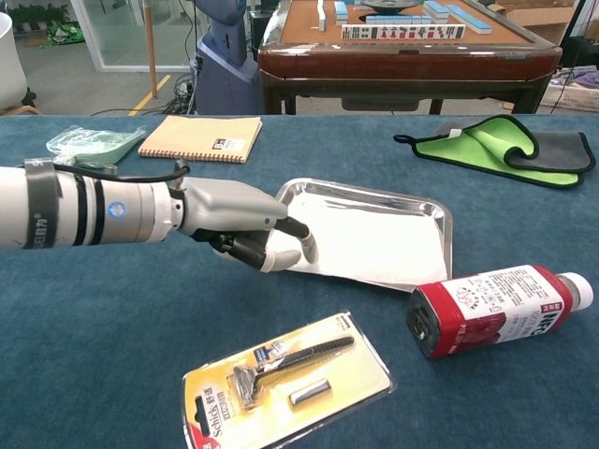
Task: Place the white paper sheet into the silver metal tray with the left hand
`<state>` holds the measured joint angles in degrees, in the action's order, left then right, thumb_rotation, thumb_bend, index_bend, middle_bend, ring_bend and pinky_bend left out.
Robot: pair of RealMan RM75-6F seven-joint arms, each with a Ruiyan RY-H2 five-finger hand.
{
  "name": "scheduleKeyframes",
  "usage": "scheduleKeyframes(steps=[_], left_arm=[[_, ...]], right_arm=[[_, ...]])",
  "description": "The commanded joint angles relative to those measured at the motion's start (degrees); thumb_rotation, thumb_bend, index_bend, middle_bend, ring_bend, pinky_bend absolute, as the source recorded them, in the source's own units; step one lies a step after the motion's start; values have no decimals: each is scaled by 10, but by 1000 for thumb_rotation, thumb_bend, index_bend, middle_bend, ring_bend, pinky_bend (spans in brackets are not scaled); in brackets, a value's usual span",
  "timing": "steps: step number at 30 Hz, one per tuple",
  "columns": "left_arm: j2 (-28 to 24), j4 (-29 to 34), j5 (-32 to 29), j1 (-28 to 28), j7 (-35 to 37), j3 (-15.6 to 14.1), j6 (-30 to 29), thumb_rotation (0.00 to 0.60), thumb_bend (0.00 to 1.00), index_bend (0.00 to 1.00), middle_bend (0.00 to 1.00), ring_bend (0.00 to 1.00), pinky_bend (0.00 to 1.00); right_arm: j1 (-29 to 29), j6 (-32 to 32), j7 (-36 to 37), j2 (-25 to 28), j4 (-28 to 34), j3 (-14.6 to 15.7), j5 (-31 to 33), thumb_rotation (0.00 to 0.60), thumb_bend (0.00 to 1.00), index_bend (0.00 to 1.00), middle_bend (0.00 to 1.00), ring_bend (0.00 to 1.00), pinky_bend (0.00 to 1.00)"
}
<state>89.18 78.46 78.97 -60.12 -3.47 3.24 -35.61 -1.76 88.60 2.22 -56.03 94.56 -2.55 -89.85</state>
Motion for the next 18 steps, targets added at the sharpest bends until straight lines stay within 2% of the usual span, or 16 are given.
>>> scheduleKeyframes(steps=[1,18], left_arm=[[5,-6,-12,-1,-10,3,4,84,465,212,1000,1000,1000],[23,-33,-69,-8,-68,8,20,87,463,213,1000,1000,1000]], right_arm=[[0,1,1,0,0,0,0,600,49,203,197,115,144],[3,4,3,0,-2,-1,1,600,49,203,197,115,145]])
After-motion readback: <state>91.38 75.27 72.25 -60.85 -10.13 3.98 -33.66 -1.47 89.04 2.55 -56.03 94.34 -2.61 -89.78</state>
